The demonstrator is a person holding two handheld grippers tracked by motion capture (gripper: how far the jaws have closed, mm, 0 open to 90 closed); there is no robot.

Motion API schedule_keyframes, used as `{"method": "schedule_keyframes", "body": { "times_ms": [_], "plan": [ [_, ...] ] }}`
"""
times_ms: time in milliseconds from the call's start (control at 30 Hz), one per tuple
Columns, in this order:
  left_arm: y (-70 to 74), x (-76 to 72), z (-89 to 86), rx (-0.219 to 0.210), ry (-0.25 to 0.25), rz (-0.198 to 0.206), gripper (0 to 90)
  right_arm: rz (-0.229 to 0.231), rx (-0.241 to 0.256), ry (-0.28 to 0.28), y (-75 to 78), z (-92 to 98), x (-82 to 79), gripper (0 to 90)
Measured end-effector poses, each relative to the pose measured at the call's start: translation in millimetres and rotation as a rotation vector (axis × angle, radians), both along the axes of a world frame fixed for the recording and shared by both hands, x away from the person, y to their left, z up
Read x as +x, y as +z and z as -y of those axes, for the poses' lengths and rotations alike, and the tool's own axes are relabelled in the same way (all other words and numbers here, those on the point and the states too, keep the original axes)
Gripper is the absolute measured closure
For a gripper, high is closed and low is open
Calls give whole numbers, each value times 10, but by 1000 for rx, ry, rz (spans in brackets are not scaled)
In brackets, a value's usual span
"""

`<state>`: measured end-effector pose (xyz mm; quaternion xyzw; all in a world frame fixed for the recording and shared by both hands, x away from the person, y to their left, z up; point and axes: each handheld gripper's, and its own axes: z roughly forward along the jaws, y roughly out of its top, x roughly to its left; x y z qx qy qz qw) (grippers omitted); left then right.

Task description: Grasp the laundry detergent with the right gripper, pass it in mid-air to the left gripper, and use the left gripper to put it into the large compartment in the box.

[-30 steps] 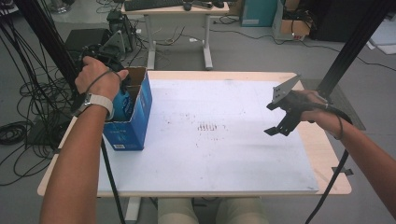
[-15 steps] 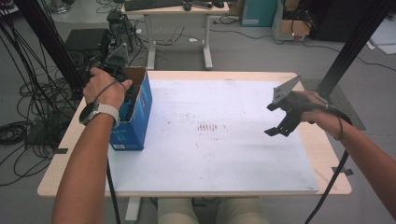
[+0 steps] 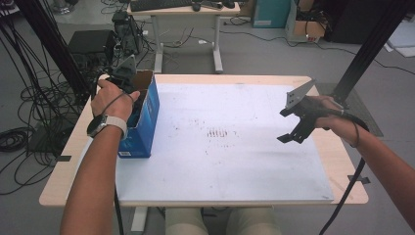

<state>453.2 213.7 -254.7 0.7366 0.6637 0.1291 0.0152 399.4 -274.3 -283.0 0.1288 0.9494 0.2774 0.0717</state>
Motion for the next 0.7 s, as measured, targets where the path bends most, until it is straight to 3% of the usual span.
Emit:
{"method": "schedule_keyframes", "body": {
  "times_ms": [300,433,533,700],
  "plan": [
    [-85,-5,-17,-1,-2,-9,378,-15,-7,-26,8,2,-20,39],
    [-77,-6,-22,-4,0,-12,378,9,6,10,-6,-1,11,39],
    [-88,-7,-24,-7,4,-11,378,-17,-7,-29,6,-4,-22,38],
    [-87,2,-40,-11,6,-17,378,-21,-12,-27,2,-10,-24,39]
  ]
}}
